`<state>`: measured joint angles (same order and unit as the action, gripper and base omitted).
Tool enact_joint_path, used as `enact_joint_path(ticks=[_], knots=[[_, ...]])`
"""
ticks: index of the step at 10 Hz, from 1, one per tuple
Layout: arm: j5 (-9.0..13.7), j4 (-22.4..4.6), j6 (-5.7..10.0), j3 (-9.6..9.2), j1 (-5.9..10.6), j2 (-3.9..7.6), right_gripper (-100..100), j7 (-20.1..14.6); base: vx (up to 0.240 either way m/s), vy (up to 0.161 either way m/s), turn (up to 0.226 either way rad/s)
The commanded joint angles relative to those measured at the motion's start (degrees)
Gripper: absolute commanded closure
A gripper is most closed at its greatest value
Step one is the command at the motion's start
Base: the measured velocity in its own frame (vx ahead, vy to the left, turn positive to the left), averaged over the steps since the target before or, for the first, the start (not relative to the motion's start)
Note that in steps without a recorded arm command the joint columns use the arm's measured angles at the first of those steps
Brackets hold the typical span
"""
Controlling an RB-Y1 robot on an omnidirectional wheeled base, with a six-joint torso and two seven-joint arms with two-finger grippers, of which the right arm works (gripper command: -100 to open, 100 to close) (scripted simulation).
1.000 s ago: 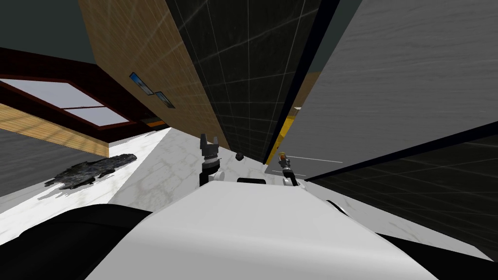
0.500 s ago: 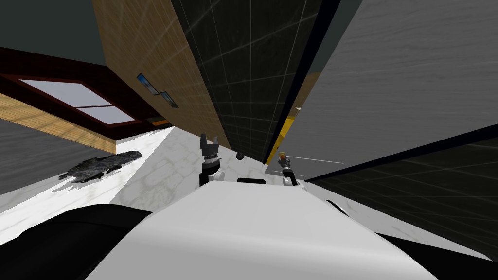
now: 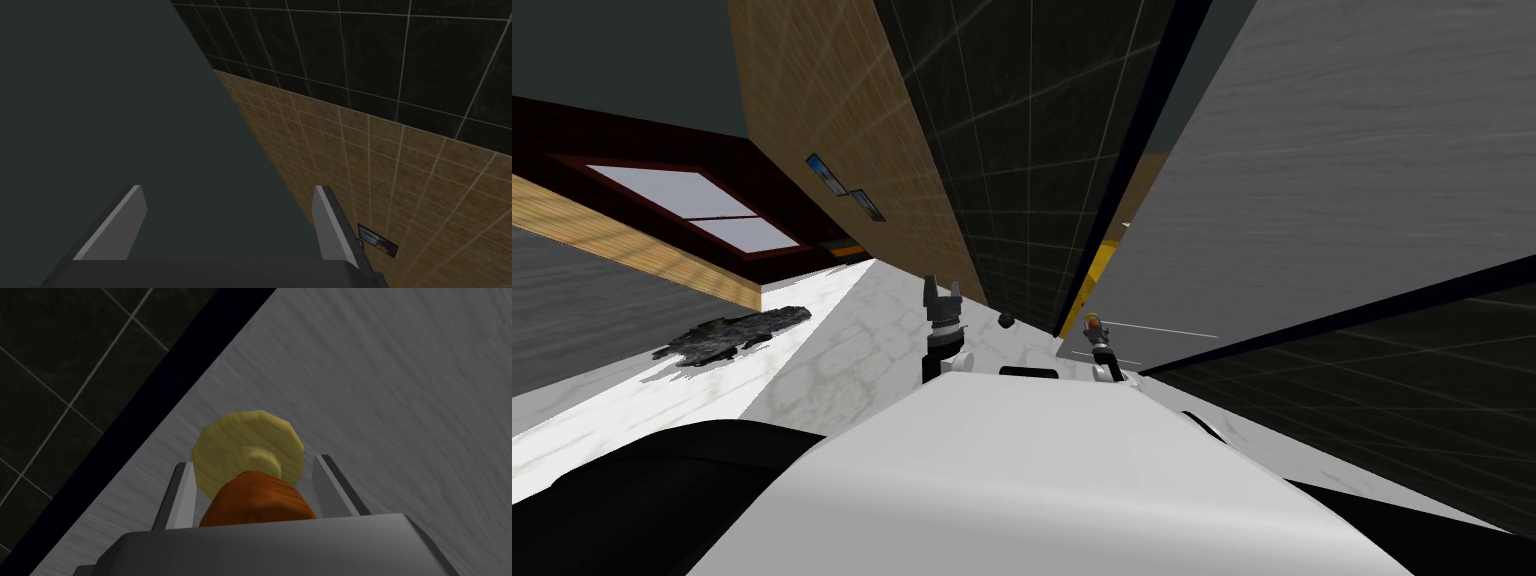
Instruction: Pull the door open
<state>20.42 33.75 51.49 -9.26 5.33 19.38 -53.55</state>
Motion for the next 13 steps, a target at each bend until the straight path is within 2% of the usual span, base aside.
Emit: enact_joint_path(ticks=[1, 2, 3, 4, 5, 6, 7, 8, 9, 13], knots=[[0.2, -0.13, -0.22, -0.17, -0.22, -0.14, 100, -1.88, -0.025, -0.014, 0.023], [0.57, 0.0, -0.33, -0.32, -0.24, -0.16, 100, -4.0, -0.027, -0.015, 0.033], [0.57, 0.0, -0.33, -0.32, -0.24, -0.16, 100, -4.24, -0.022, -0.01, 0.023], [0.95, 0.13, -0.45, -0.47, -0.27, -0.18, 100, -6.48, -0.026, -0.015, 0.028], [0.95, 0.13, -0.45, -0.47, -0.27, -0.18, 100, -6.6, -0.026, -0.015, 0.028], [1.27, 0.24, -0.55, -0.59, -0.29, -0.19, 100, -8.88, -0.03, -0.015, 0.034], [1.27, 0.24, -0.55, -0.59, -0.29, -0.19, 100, -8.88, -0.022, -0.011, 0.014], [1.6, 0.35, -0.64, -0.72, -0.3, -0.21, 100, -11.0, -0.02, -0.013, 0.036], [1.6, 0.35, -0.64, -0.72, -0.3, -0.21, 100, -11.16, -0.018, -0.013, 0.022], [2.57, 0.67, -0.94, -1.1, -0.36, -0.26, 100, -17.67, -0.032, -0.019, 0.035]])
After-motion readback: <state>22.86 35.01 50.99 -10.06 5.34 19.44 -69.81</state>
